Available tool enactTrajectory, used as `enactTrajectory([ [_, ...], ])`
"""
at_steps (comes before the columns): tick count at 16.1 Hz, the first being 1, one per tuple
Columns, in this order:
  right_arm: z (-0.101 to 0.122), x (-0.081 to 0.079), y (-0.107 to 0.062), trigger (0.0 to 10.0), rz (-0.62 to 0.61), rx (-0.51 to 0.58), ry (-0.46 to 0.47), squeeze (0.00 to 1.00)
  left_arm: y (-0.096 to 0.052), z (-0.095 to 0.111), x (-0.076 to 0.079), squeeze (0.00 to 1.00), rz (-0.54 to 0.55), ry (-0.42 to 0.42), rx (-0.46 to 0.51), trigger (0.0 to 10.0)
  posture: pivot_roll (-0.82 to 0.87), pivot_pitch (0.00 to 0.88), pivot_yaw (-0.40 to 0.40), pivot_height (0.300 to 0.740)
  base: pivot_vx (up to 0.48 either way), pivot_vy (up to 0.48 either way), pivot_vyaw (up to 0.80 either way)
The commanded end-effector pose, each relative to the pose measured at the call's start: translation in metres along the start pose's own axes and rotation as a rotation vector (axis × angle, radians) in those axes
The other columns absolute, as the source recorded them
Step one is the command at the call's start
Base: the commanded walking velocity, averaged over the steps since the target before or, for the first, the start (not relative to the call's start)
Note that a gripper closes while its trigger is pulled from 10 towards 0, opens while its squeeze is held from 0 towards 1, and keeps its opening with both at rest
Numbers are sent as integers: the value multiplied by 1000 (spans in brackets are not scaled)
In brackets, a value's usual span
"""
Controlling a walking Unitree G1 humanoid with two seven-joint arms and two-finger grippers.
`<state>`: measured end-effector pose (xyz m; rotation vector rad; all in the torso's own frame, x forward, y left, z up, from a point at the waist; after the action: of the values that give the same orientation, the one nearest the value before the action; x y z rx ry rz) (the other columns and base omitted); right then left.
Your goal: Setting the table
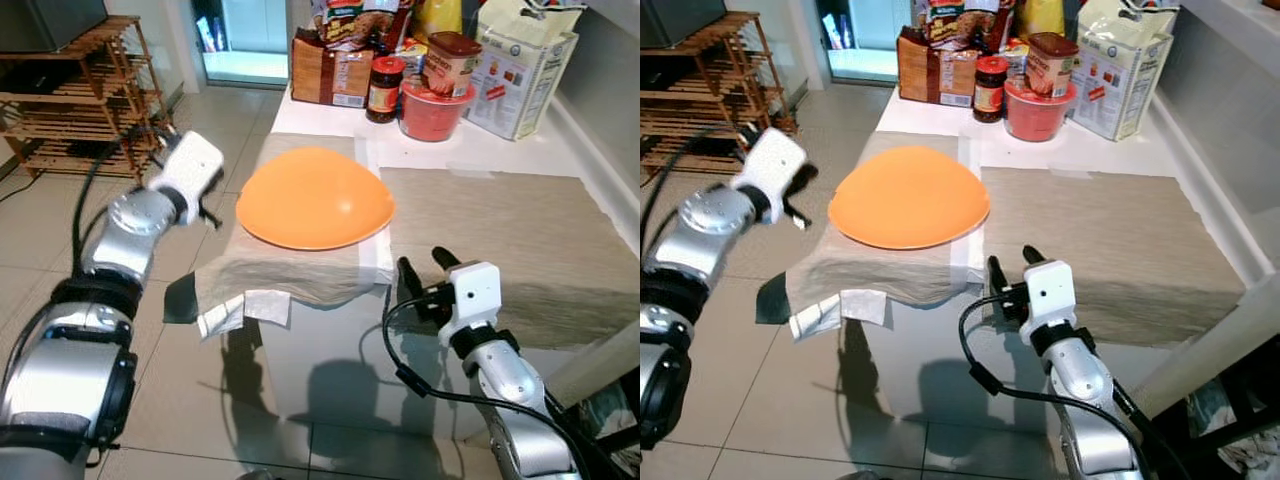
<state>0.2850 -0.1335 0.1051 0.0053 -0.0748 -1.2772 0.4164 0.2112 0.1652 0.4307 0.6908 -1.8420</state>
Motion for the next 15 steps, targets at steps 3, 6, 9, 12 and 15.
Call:
enactTrajectory([
  [3,-10,0,-4,10000,3,-47,7,0,2,-12,16,0,-66,14,-61,10000,13,0,6,740,0,0,0],
  [6,-11,0,-5,10000,2,-51,6,0,3,-11,22,0,-84,15,-67,10000,11,0,6,740,0,0,0],
  [9,-11,1,-5,10000,3,-53,4,0,6,-4,25,0,-93,-1,-43,10000,11,0,5,740,0,0,0],
  [12,-12,0,-4,10000,4,-54,5,0,10,10,29,0,-110,-10,-1,10000,10,0,8,740,0,0,0],
  [15,-12,0,-5,10000,2,-54,5,0,14,27,32,0,-122,-25,46,10000,5,0,11,740,0,0,0],
])
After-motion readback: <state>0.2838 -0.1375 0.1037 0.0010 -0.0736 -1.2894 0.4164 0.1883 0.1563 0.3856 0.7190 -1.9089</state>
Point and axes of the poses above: a point about 5 cm out from each wrist's last joint towards the gripper, its own y axis pointing out of the wrist towards the gripper, its own z axis along the axis of the wrist's last joint, x = y × z, the point moved 3 cm from there along y, pointing out of the wrist towards the gripper, and after that the axes turned 5 degrees about y, right-handed, at the moved point
